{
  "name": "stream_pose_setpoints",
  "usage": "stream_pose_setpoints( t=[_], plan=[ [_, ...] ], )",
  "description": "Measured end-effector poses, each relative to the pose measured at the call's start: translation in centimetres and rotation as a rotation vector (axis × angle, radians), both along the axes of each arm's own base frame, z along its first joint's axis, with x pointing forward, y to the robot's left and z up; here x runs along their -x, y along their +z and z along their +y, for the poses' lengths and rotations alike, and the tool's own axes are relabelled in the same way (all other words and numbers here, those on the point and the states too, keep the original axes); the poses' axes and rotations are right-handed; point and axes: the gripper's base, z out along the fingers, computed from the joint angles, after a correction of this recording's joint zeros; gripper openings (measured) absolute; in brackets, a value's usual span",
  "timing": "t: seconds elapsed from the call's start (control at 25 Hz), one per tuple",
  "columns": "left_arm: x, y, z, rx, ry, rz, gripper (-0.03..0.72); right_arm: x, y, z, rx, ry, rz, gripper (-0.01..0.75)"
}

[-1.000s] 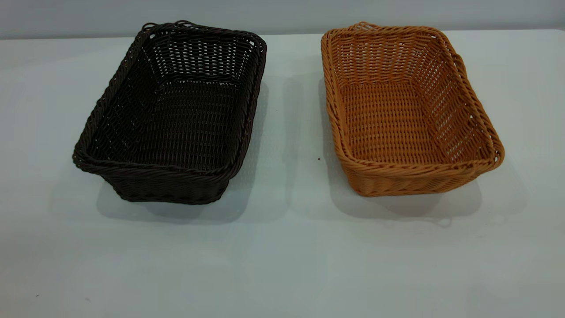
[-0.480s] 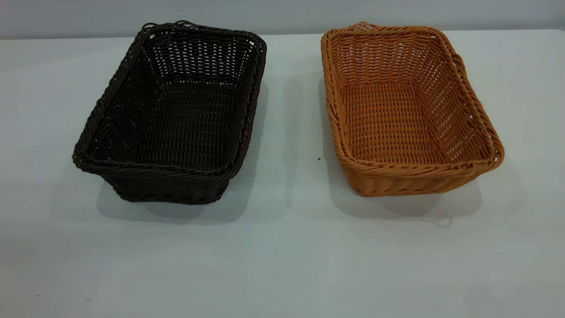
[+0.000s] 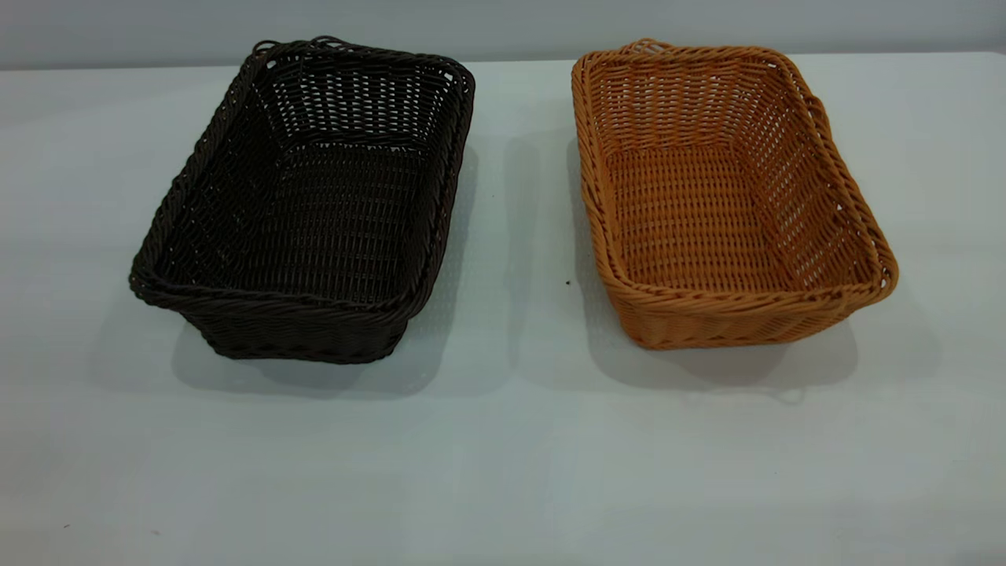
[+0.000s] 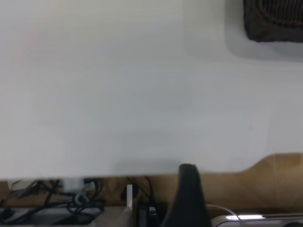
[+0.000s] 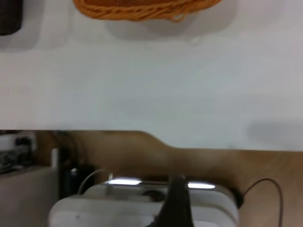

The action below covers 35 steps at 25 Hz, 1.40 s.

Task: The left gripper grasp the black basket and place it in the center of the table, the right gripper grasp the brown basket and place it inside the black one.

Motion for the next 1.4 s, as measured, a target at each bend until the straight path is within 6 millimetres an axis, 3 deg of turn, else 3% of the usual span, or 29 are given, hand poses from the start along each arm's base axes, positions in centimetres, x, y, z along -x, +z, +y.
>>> stream_pose_setpoints(
  t=[0.2,0.4,0.68,0.8,0.96,1.2,1.4],
  plan=[
    [-5.4,-0.3,-0.5,0.016,-0.022,0.0,0.556,-4.3,-1.7,0.7,-0.13,0.015,0.046,0.586],
    [-10.1,-0.1,-0.7,0.011,-0.043,-0.06,0.558,-7.9,-3.7,2.2,-0.409,-0.06,0.162,0.586],
    [-14.4,-0.7,-0.9,0.035,-0.011,-0.011,0.559,-11.1,-8.1,6.2,-0.688,-0.19,0.414,0.586],
    [-15.5,-1.0,-1.0,0.037,-0.009,0.002,0.559,-12.1,-10.3,8.3,-0.796,-0.332,0.508,0.586],
    [-16.0,-1.5,-1.0,0.037,-0.009,0.017,0.559,-13.9,-13.2,9.9,-0.789,-0.459,0.572,0.586],
    [-16.5,-1.7,-1.0,0.036,-0.01,0.012,0.559,-16.8,-17.7,10.0,-0.715,-0.728,0.683,0.586],
    [-16.6,-1.7,-1.0,0.036,-0.01,0.001,0.559,-19.2,-18.8,9.2,-0.638,-0.919,0.611,0.58]
  ],
)
